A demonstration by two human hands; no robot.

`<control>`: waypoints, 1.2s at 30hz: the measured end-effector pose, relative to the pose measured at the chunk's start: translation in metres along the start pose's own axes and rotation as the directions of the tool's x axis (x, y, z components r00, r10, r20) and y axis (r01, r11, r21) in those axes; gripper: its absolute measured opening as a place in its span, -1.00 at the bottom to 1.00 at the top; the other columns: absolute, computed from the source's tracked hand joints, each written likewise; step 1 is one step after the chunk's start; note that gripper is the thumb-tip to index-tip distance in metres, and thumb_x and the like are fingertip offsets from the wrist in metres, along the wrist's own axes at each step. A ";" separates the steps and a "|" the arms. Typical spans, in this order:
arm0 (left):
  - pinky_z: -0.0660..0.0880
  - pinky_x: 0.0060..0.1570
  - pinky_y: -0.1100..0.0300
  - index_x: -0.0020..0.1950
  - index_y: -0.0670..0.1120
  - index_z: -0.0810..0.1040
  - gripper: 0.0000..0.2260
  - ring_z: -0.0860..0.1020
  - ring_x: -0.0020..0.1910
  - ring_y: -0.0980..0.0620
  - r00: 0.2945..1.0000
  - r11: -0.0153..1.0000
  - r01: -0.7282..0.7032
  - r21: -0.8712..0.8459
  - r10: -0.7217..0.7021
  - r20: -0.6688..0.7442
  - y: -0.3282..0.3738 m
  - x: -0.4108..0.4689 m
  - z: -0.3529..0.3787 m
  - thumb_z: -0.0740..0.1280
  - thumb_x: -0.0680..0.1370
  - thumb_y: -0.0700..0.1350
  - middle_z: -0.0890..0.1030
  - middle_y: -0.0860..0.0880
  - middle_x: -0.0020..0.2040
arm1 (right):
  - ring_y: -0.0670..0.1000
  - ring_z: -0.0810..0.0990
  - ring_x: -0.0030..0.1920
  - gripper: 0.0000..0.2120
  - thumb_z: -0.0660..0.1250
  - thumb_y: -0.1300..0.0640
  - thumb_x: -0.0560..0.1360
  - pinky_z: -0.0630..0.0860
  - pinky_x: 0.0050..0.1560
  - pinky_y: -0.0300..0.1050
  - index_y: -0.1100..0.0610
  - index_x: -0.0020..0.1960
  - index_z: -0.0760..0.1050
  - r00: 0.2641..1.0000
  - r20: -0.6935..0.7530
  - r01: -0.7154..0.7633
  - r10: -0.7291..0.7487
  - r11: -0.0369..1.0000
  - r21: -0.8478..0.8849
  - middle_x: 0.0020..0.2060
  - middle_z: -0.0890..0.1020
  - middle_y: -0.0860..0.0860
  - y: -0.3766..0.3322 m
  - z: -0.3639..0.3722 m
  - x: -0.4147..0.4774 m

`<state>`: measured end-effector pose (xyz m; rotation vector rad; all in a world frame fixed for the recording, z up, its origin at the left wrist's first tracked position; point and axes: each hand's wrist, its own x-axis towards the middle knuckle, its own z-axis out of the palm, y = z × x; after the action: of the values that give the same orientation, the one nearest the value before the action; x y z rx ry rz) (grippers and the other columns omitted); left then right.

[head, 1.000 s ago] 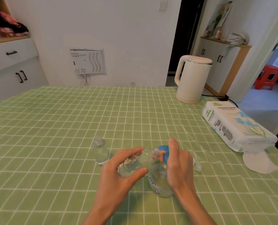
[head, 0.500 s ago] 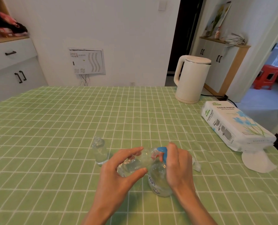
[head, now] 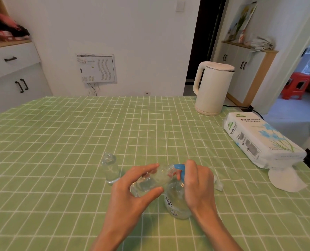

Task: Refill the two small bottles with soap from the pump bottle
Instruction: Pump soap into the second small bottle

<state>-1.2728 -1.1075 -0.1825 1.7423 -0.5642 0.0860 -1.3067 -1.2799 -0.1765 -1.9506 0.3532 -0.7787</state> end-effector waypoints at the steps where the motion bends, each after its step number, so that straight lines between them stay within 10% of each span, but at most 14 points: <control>1: 0.42 0.13 0.52 0.22 0.18 0.71 -0.51 0.65 0.15 0.17 1.000 1.000 0.002 -0.001 -0.002 0.000 0.000 0.000 0.000 0.66 0.37 -0.22 0.75 0.20 0.08 | -0.19 0.46 -0.55 -0.46 0.07 0.08 0.53 0.23 -0.42 -0.28 -0.18 -0.58 0.47 1.000 0.006 -0.008 0.007 1.000 0.002 -0.67 0.40 -0.26 0.000 0.000 0.000; 8: 0.43 0.14 0.50 0.22 0.19 0.71 -0.51 0.65 0.15 0.11 1.000 1.000 0.007 -0.008 -0.007 -0.006 -0.002 0.000 -0.001 0.66 0.37 -0.21 0.75 0.19 0.09 | -0.14 0.45 -0.56 -0.30 -0.10 -0.36 0.56 0.40 -0.37 -0.17 -0.04 -0.54 0.48 0.999 -0.010 -0.051 0.052 0.996 0.070 -0.57 0.58 -0.17 0.003 0.004 -0.003; 15: 0.43 0.13 0.51 0.22 0.18 0.71 -0.51 0.65 0.15 0.13 1.000 1.000 0.005 -0.007 -0.005 0.000 -0.001 0.001 0.000 0.65 0.38 -0.21 0.75 0.20 0.08 | -0.15 0.39 -0.58 -0.42 -0.02 -0.20 0.53 0.24 -0.40 -0.30 -0.12 -0.60 0.43 0.999 0.008 -0.042 0.042 0.998 0.055 -0.65 0.42 -0.23 0.000 0.002 -0.001; 20: 0.43 0.14 0.51 0.21 0.20 0.71 -0.51 0.65 0.16 0.16 1.000 1.000 -0.006 -0.004 0.006 0.005 0.000 0.001 0.001 0.65 0.38 -0.21 0.74 0.21 0.09 | -0.07 0.45 -0.53 -0.45 0.02 -0.12 0.45 0.30 -0.42 -0.16 0.26 -0.49 0.42 0.999 0.015 -0.034 0.034 0.999 0.021 -0.60 0.52 0.00 0.004 0.001 0.001; 30: 0.42 0.13 0.51 0.21 0.23 0.70 -0.51 0.65 0.15 0.14 1.000 1.000 -0.007 0.000 0.007 -0.010 -0.002 0.001 0.000 0.66 0.38 -0.19 0.74 0.22 0.09 | -0.12 0.43 -0.55 -0.29 -0.12 -0.38 0.56 0.33 -0.33 -0.10 -0.11 -0.52 0.54 0.997 0.001 -0.079 0.079 0.996 0.049 -0.63 0.49 -0.13 0.002 0.004 -0.002; 36: 0.42 0.15 0.52 0.21 0.22 0.71 -0.52 0.64 0.16 0.17 1.000 1.000 -0.009 0.003 0.009 -0.001 0.000 0.001 0.001 0.65 0.38 -0.19 0.74 0.23 0.09 | -0.11 0.44 -0.52 -0.41 -0.02 -0.22 0.44 0.32 -0.40 -0.18 0.12 -0.52 0.50 0.998 0.024 -0.066 0.065 0.997 0.045 -0.58 0.56 -0.09 0.003 0.002 0.000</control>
<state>-1.2724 -1.1085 -0.1827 1.7430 -0.5718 0.0938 -1.3052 -1.2802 -0.1791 -1.8939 0.3803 -0.7165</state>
